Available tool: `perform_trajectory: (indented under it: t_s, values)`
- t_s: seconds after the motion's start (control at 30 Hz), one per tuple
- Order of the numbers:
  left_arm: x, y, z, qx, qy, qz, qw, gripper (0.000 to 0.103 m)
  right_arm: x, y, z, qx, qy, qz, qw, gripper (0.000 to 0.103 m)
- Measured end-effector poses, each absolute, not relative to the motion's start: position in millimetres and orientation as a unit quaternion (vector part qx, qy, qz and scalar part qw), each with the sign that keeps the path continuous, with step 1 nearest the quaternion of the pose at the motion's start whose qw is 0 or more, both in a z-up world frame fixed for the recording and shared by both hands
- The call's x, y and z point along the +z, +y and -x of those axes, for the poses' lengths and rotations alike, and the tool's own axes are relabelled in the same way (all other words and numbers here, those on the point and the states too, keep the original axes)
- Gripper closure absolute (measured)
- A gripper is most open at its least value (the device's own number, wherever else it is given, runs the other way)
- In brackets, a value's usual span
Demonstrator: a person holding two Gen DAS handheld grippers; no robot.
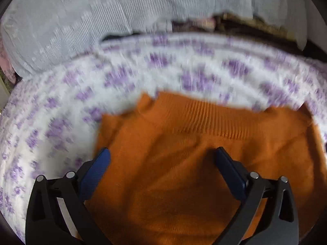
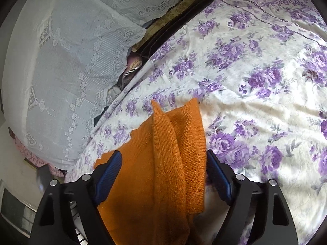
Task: Fold small clothes
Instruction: 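Grasp the folded cardigan edge with the right tool and adjust it, then lift the folded orange cardigan with the right tool and fold it over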
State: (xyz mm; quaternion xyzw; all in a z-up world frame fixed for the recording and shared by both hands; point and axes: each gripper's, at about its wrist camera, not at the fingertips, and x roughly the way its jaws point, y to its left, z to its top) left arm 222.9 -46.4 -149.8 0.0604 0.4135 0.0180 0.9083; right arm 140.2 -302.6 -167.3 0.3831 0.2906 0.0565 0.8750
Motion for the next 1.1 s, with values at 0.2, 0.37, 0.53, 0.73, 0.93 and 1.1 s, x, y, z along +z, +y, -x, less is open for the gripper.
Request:
perform_trajectory:
  t_s: [0.2, 0.37, 0.53, 0.73, 0.93, 1.1]
  values:
    - [-142, -38, -208, -0.001, 0.395, -0.040, 0.918, 0.005, -168, -304, -141, 0.052, 0.300, -0.374, 0.876, 0.029]
    - [-139, -57, -188, -0.040, 0.383, -0.065, 0.921, 0.005, -176, -314, -140, 0.058, 0.307, -0.403, 0.860, 0.052]
    - [-150, -82, -184, -0.010, 0.370, -0.143, 0.918, 0.004, -183, -317, -141, 0.075, 0.312, -0.423, 0.847, 0.082]
    - [-137, -73, -175, -0.023, 0.361, -0.109, 0.926, 0.005, -170, -309, -135, 0.092, 0.296, -0.417, 0.854, 0.085]
    - [-123, -116, -184, -0.042, 0.365, -0.135, 0.920, 0.005, -155, -301, -133, 0.097, 0.285, -0.398, 0.866, 0.085]
    - [-135, -151, -195, -0.039, 0.386, -0.156, 0.908, 0.005, -153, -303, -133, 0.118, 0.280, -0.419, 0.856, 0.086]
